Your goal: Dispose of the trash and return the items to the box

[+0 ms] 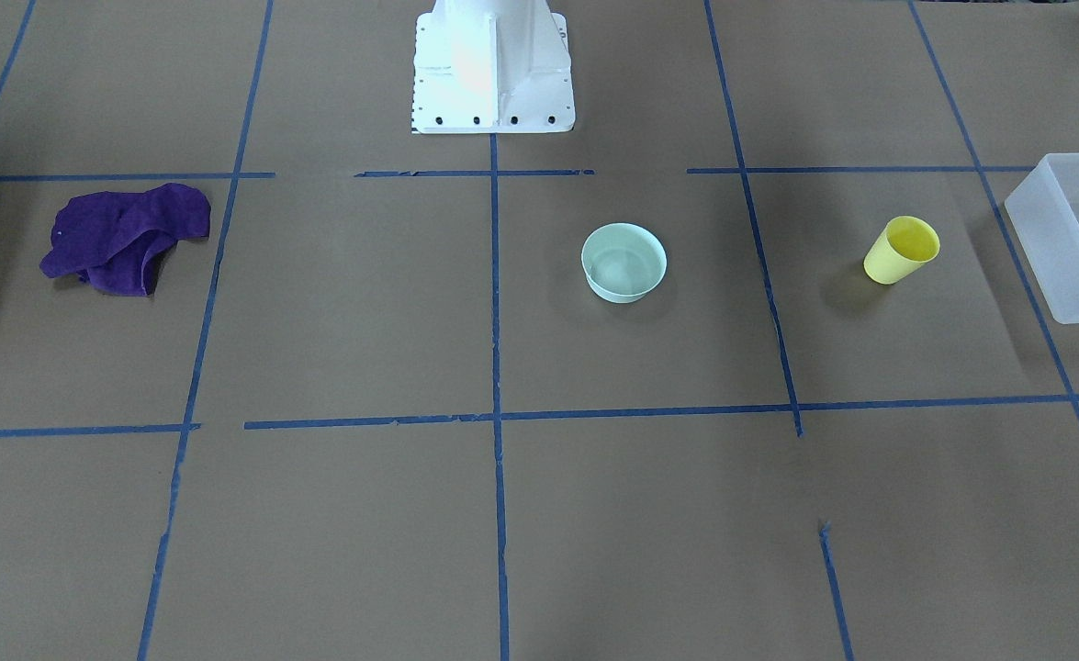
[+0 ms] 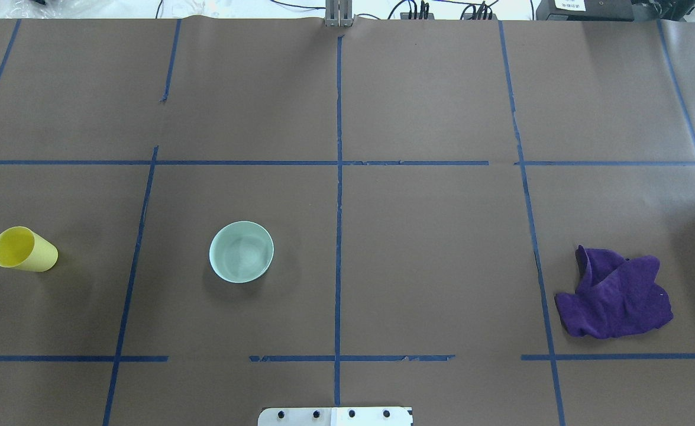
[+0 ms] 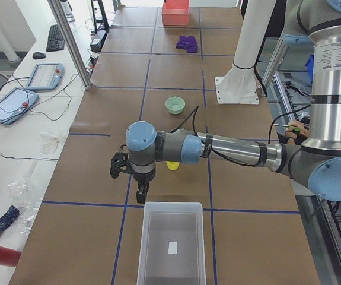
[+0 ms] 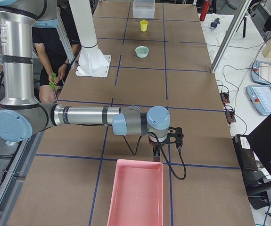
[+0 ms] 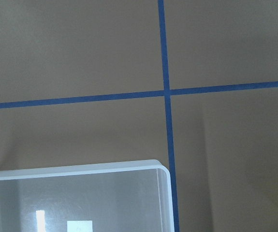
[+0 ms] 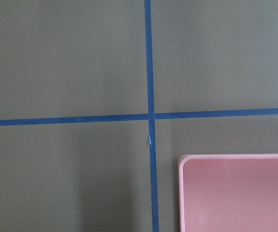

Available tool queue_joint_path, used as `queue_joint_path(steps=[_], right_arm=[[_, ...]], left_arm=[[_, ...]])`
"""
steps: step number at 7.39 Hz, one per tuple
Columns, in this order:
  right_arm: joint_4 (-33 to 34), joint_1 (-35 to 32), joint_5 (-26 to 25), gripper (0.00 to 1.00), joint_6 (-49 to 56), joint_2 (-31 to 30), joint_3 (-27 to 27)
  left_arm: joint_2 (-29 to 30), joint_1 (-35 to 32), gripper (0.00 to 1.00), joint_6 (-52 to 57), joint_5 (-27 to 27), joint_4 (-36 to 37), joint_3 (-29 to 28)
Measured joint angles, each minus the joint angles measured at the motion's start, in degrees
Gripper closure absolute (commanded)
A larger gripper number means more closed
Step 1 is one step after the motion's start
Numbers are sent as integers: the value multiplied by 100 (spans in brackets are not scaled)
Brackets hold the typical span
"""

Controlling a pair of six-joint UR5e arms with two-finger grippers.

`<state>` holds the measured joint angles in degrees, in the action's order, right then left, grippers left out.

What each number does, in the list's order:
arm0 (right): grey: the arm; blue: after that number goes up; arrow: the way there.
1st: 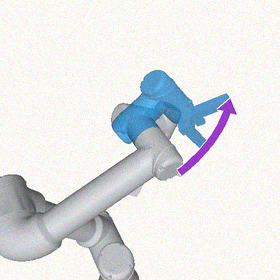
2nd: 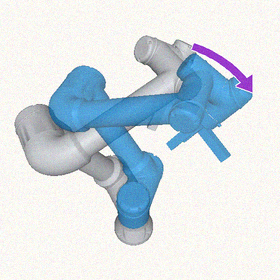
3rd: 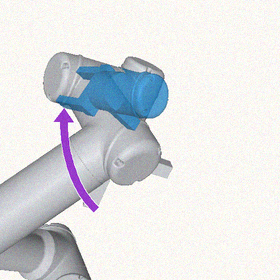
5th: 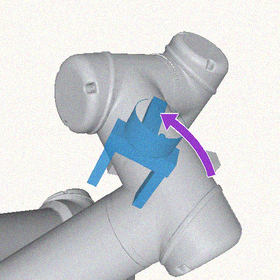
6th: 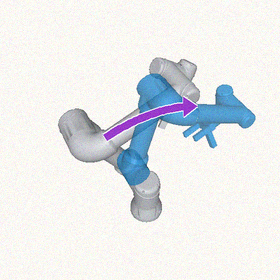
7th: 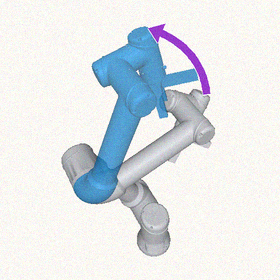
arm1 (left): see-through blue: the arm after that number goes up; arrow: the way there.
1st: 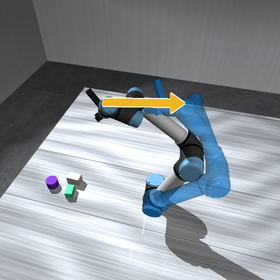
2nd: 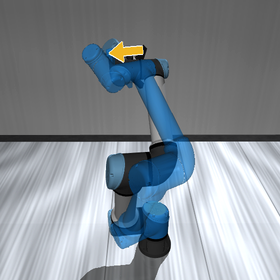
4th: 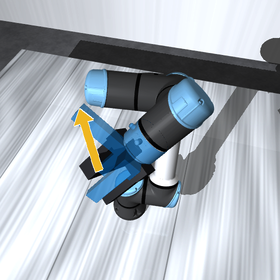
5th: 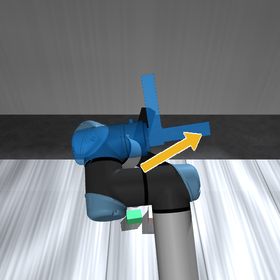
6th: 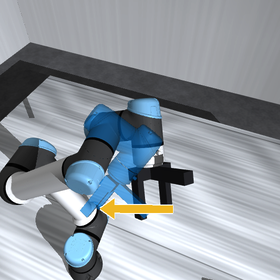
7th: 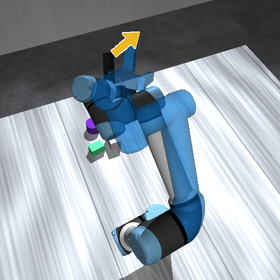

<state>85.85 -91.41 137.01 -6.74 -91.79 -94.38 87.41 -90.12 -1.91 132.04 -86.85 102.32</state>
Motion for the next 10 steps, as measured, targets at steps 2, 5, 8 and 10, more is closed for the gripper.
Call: queue_joint_path(steps=[2, 5, 8, 10], right_arm=[[-12, 0, 1, 0, -3, 1, -24], [-16, 0, 9, 0, -3, -18, -58], [-16, 0, 26, 0, -3, -6, -69], [-16, 0, 35, 0, -3, 10, -64]], left_arm=[[-122, 274, 0, -673, 22, -135, 303], [-812, 858, 0, -2096, 64, -1762, 424], [-1110, 2114, 0, -4373, 39, -3326, 434], [-1133, 2690, 0, -5218, -81, -3749, 411]])
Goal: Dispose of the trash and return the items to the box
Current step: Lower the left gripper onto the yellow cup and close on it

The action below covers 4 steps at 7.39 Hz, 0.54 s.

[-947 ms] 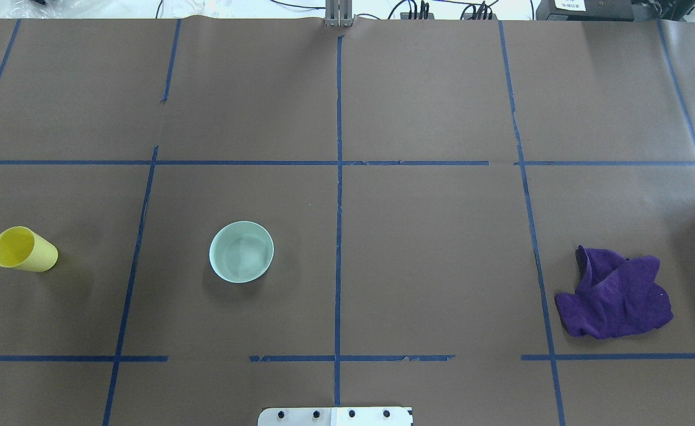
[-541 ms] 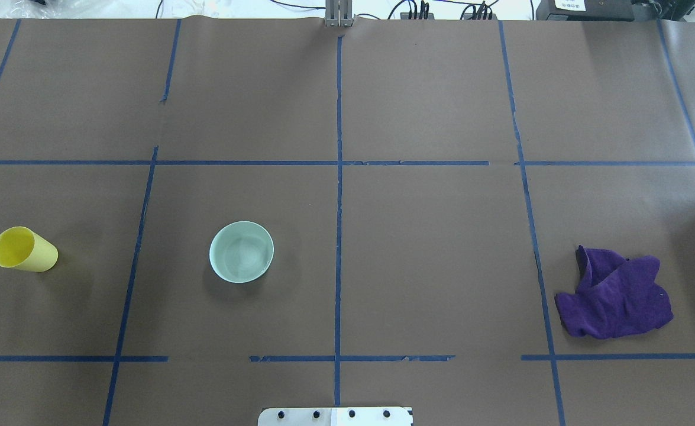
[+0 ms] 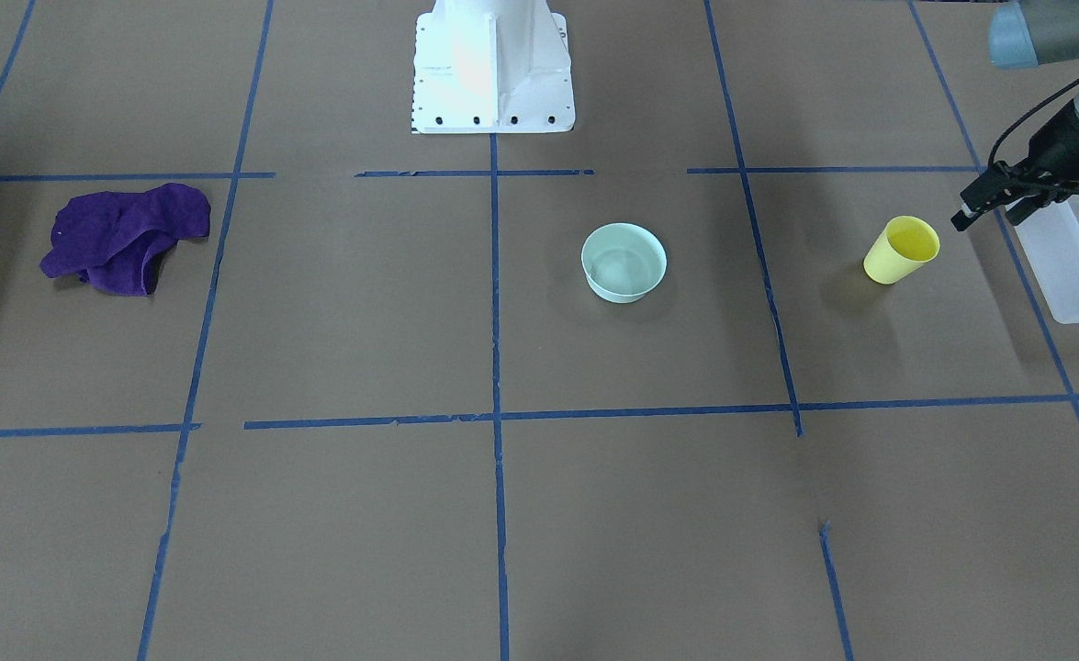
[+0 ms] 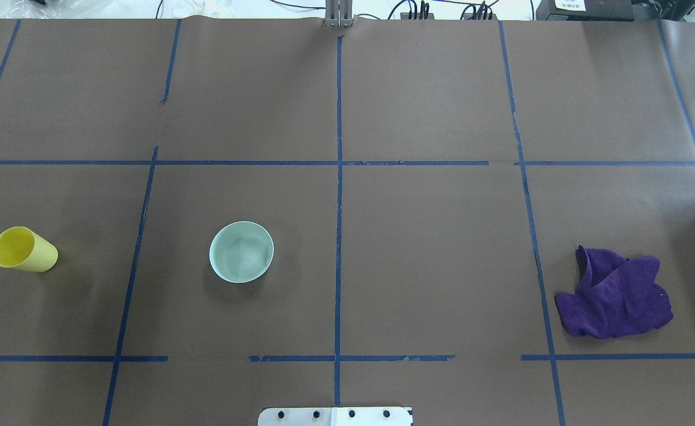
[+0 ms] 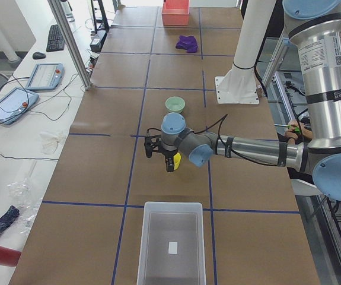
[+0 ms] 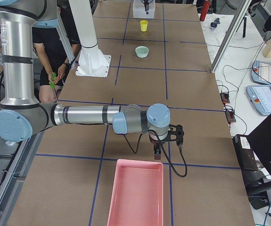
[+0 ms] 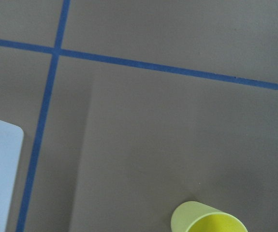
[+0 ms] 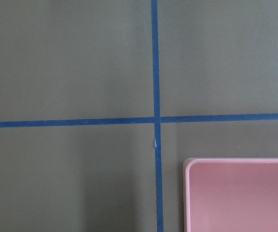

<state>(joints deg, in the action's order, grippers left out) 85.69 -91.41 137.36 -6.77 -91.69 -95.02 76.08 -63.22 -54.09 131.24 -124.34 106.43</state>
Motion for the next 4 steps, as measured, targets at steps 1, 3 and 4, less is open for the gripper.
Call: queue_joint_path(steps=[1, 3, 4], right_arm=[[0, 0, 5, 0, 0, 5, 1], [0, 0, 9, 0, 0, 10, 1], [0, 0, 10, 0, 0, 10, 4]], left_arm=[[-2, 239, 0, -294, -173, -135, -38], [-5, 583, 0, -655, -426, -483, -230], [-4, 697, 2, -713, -554, -569, -303]])
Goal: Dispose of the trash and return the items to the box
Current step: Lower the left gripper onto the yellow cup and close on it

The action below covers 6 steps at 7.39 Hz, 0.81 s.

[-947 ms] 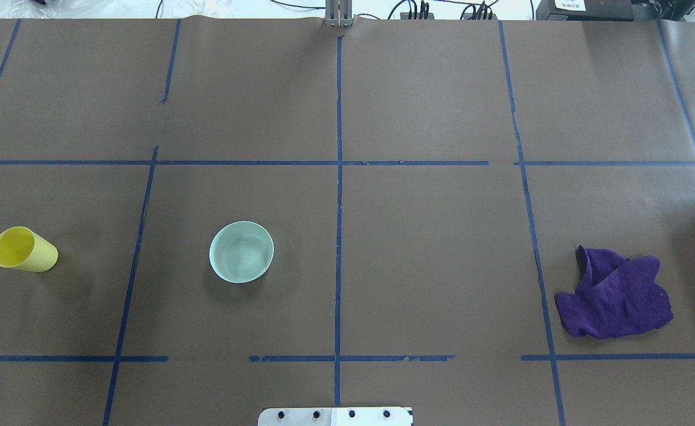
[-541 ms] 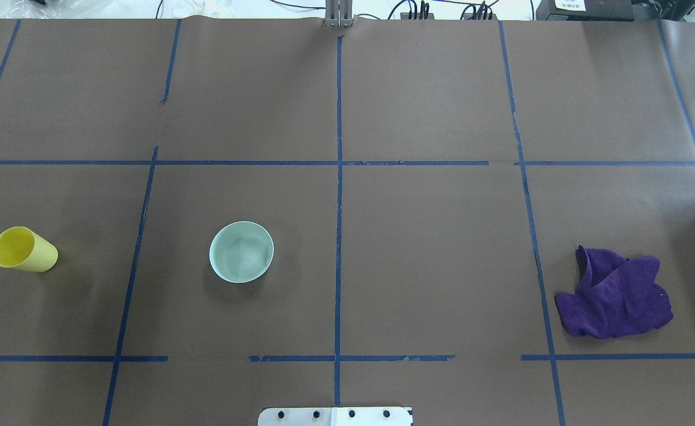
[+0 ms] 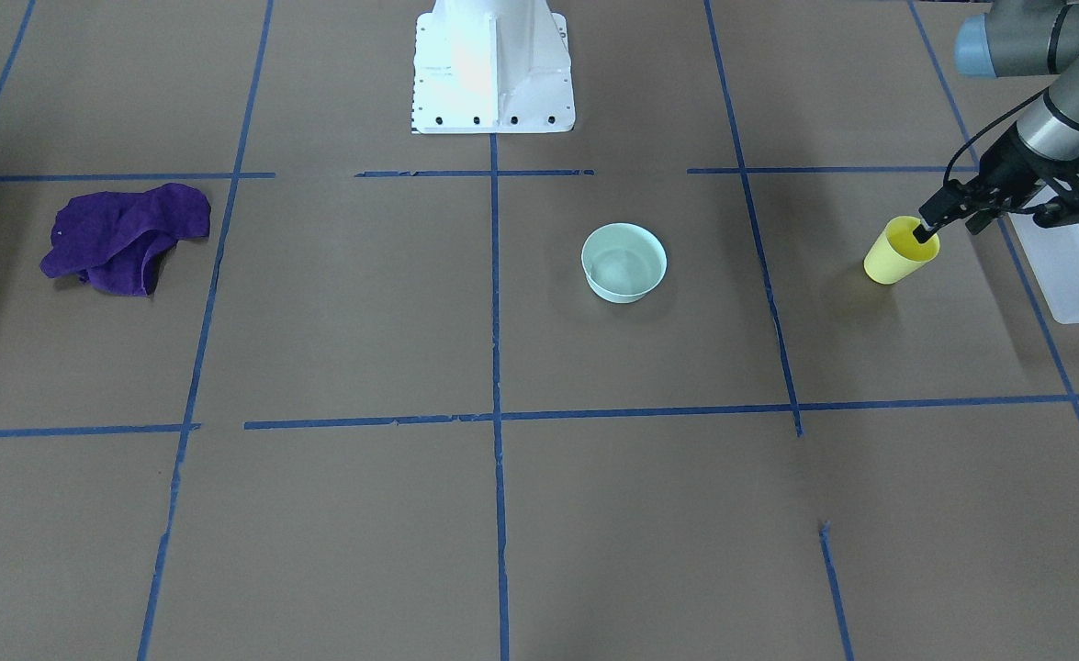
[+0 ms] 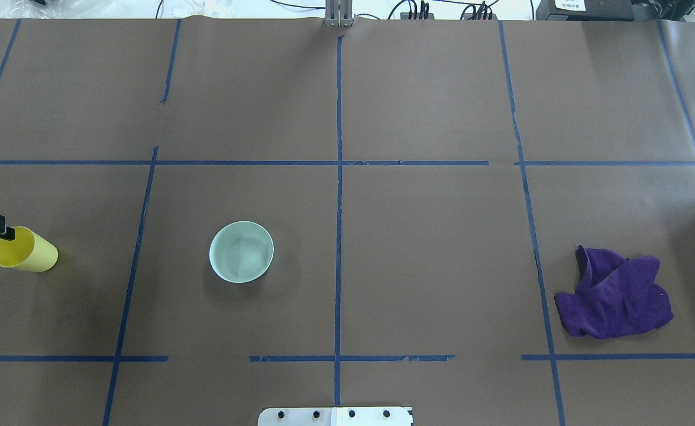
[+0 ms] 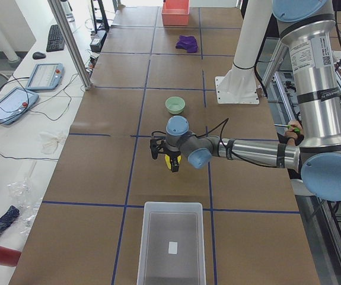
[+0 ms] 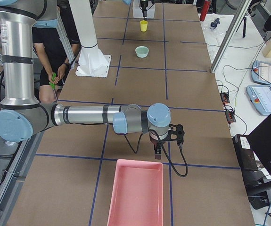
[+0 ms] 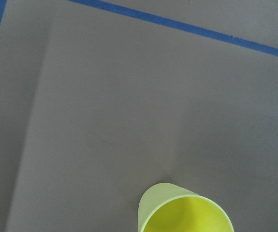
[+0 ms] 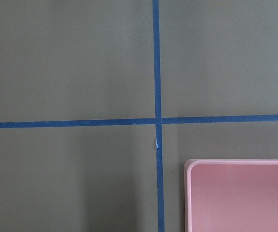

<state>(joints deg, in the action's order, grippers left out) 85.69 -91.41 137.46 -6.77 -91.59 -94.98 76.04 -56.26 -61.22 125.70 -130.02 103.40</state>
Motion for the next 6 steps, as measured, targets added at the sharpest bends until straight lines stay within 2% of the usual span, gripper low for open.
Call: queue_joint_path(steps=[2, 3, 4, 5, 6], right_arm=[[0, -2, 0, 0, 0, -4, 0], [0, -4, 2, 0, 0, -10, -2], [0, -4, 4, 0, 0, -11, -10], [0, -6, 2, 0, 0, -12, -22], [0, -8, 1, 0, 0, -14, -34]], left_arm=[[14, 149, 2, -40, -115, -131, -160], [28, 277, 14, -111, -179, -169, -212], [48, 453, 42, -244, -299, -194, -243], [58, 582, 76, -354, -388, -212, -257], [59, 637, 97, -403, -428, -223, -257]])
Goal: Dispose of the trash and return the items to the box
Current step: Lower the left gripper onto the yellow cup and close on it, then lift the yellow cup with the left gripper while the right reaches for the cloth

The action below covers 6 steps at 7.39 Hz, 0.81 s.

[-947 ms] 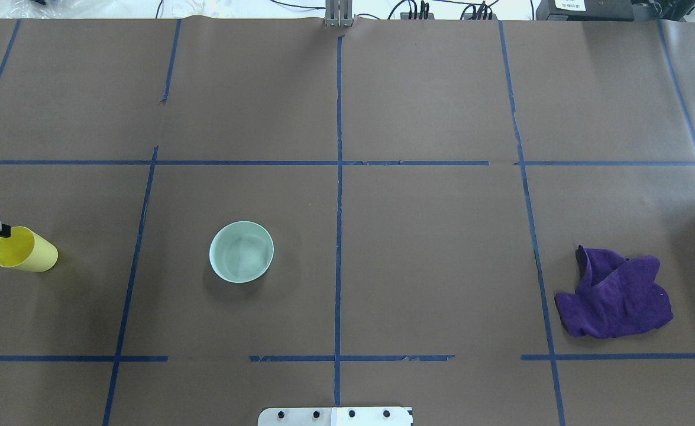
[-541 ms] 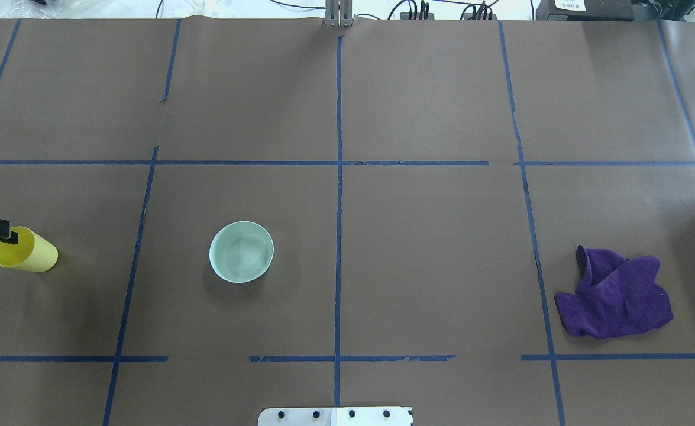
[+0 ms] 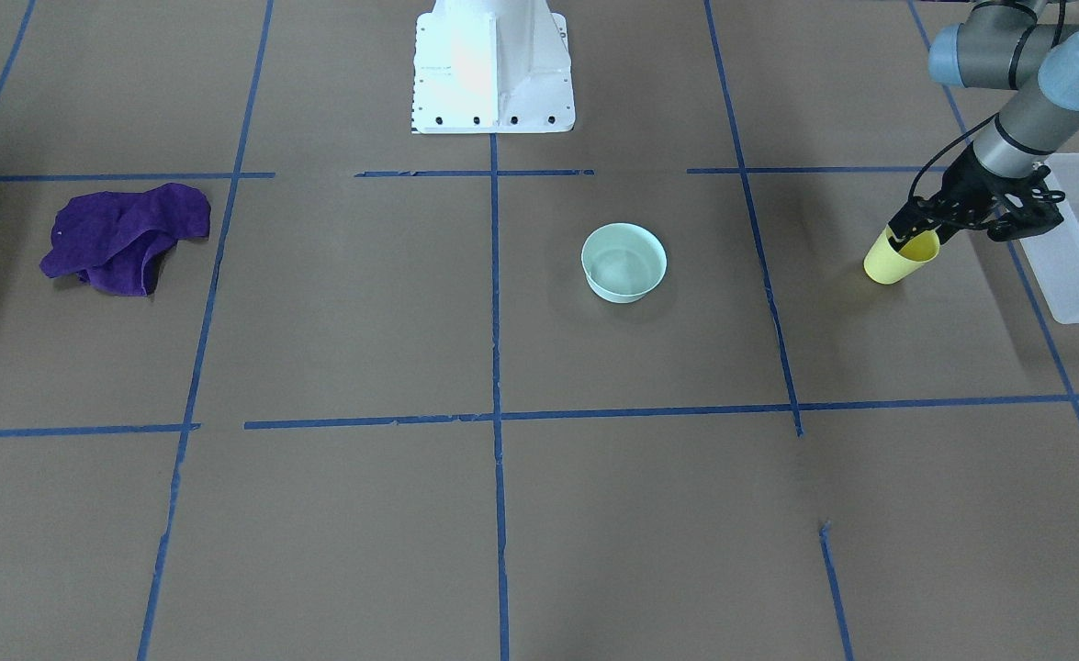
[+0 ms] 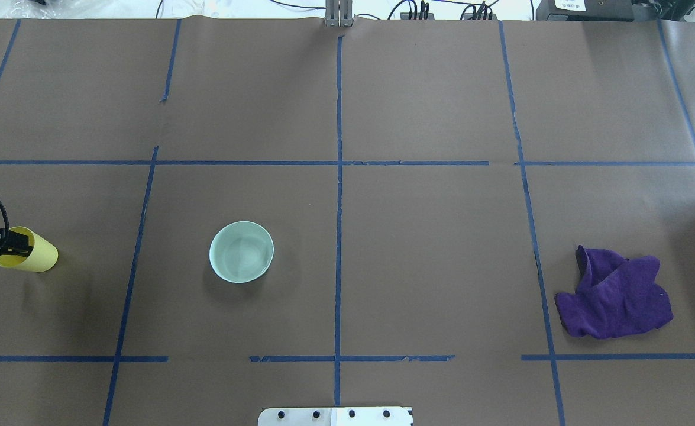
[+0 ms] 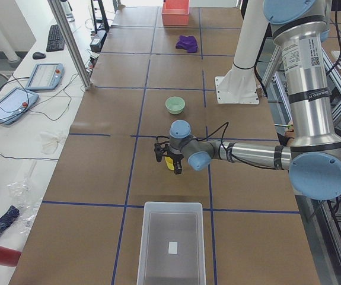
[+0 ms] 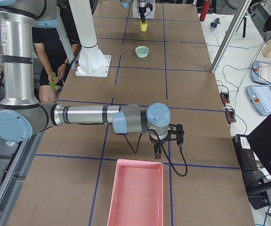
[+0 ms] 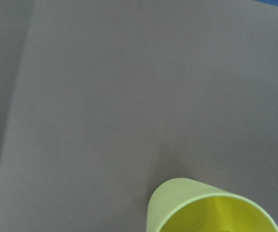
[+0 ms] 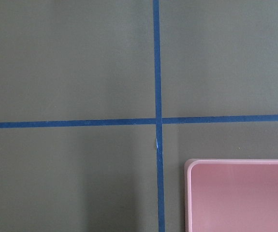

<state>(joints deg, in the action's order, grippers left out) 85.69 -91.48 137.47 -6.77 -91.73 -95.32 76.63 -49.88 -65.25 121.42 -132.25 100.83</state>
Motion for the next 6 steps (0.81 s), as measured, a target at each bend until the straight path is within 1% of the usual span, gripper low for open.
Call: queue_joint_path(steps=[1, 4, 5, 6], right_arm=[[0, -1, 0, 0, 0, -2, -7], [2, 3, -5, 0, -6, 45, -75], [3, 10, -18, 0, -6, 75, -227], [4, 38, -7, 0, -3, 74, -418]], left_arm=[[-3, 14, 100, -10, -14, -37, -4], [-47, -37, 100, 4, 12, -132, 128], [-59, -109, 100, 9, 95, -105, 288], [-58, -261, 100, 11, 292, -74, 423]])
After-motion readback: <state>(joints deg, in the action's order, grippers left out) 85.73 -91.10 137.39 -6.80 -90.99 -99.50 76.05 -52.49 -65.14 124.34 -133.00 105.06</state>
